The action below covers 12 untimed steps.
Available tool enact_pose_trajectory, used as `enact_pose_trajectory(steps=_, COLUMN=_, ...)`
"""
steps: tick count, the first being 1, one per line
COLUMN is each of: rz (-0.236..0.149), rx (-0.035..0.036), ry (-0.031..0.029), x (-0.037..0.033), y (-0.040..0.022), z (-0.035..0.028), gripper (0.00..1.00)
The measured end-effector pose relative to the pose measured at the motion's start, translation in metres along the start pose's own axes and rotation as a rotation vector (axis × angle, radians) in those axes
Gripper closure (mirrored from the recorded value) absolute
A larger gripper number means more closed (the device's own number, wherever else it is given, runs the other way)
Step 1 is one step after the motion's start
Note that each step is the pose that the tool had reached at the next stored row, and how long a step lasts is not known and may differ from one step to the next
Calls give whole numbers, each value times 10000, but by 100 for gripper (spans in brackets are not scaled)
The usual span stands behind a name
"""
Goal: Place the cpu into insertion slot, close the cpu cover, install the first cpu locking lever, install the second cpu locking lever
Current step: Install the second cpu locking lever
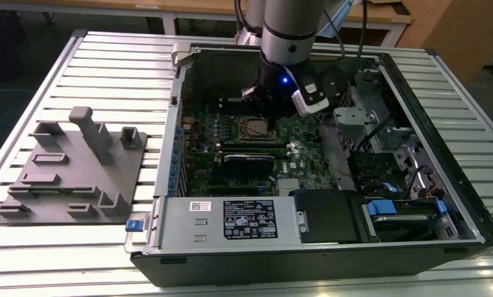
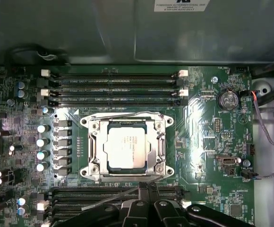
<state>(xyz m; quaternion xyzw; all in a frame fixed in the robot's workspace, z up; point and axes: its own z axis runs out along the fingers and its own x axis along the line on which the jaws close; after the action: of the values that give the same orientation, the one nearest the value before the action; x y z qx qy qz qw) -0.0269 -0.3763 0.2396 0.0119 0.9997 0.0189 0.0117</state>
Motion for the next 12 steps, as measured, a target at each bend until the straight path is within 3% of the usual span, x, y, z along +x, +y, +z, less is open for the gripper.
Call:
enact_pose_trajectory(steps=2, rz=-1, rx=0, ry=0, x=-1, y=-44, z=-2, gripper=89)
enact_pose_trajectory(steps=12, rz=-1, rx=1, ry=0, x=-1, y=-46, z=-2, gripper=89)
